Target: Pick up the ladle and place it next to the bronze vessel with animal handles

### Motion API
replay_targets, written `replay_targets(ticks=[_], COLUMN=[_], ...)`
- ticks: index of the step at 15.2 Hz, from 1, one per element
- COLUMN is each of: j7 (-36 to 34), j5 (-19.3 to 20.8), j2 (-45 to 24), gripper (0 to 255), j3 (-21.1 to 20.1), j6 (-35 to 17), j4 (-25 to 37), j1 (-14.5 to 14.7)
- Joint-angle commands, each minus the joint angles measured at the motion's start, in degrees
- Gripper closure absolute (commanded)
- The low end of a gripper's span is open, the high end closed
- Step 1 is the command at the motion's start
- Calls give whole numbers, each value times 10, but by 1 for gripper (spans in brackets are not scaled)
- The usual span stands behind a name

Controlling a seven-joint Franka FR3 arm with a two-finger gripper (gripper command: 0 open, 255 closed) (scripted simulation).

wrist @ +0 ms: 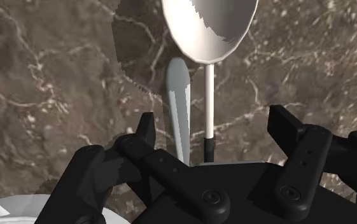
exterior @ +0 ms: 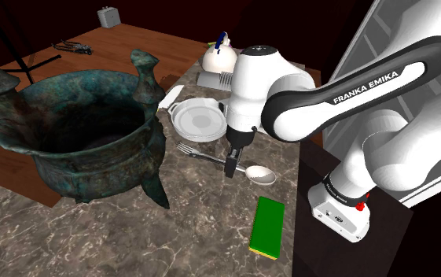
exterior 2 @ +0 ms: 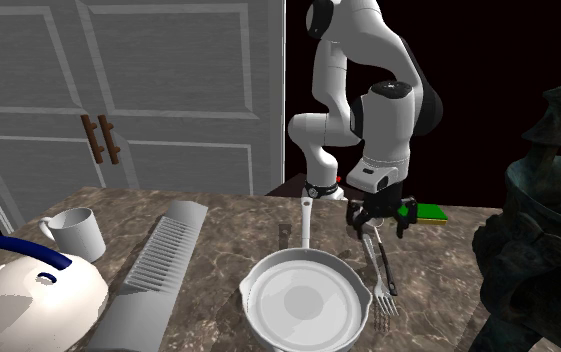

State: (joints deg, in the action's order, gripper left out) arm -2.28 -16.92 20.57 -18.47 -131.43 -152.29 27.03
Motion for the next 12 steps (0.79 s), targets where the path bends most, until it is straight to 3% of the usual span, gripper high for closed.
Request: replay_targets(ticks=[1,5,12], j7=[0,-1,-1], j5=[0,10,10], j2=[0,48,48], gripper=[0,0,0], j3=[0,16,16], j6=[0,88,88], j4=[0,39,39], j1=[0,-5,-5])
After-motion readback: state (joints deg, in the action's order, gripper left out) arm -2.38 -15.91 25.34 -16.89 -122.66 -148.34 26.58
